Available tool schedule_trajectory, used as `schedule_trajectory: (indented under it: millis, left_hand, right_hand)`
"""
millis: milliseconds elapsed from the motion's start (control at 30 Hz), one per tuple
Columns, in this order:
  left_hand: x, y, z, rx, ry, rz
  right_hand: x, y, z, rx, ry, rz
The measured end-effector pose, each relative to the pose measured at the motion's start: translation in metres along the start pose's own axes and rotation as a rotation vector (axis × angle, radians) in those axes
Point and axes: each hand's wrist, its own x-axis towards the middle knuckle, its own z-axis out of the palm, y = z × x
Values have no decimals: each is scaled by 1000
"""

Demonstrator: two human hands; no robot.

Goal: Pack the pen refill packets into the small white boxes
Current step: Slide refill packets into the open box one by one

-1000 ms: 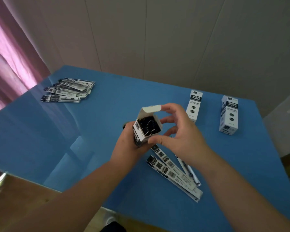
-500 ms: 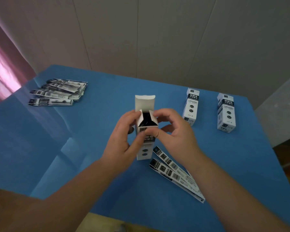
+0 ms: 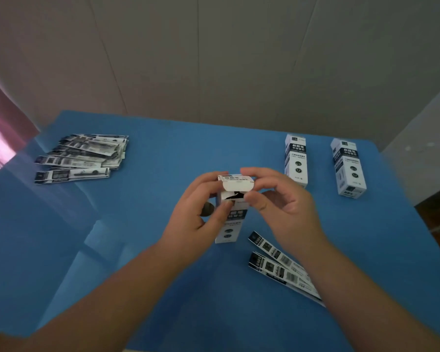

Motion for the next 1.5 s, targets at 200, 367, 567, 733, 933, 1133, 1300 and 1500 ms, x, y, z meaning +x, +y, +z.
schedule_trajectory:
  millis: [200, 367, 567, 733, 933, 1133, 1300, 1500]
  left_hand:
    - [1, -4, -3, -31, -5, -33]
    - [5, 6, 0, -279, 50, -62]
    - [9, 6, 4, -210, 42, 0]
    - [6, 5, 7, -139, 66, 0]
    - [3, 6, 5, -141, 63, -23]
    - [8, 18, 6, -207, 80, -111]
    - [10, 23, 9, -226, 79, -129]
    - [7, 21, 10, -194, 94, -117]
  right_hand:
    - [-1, -3, 10, 96, 125, 48]
    - [-3, -6, 11, 86, 149, 77]
    - [-4, -4, 7, 63, 114, 97]
    - [-1, -2, 2, 8, 56, 81]
    - [0, 1, 1, -42, -18, 13]
    - [6, 0, -1, -88, -32, 6]
    - [0, -4, 4, 11, 30, 150]
    - [-4, -12, 10, -21, 110, 192]
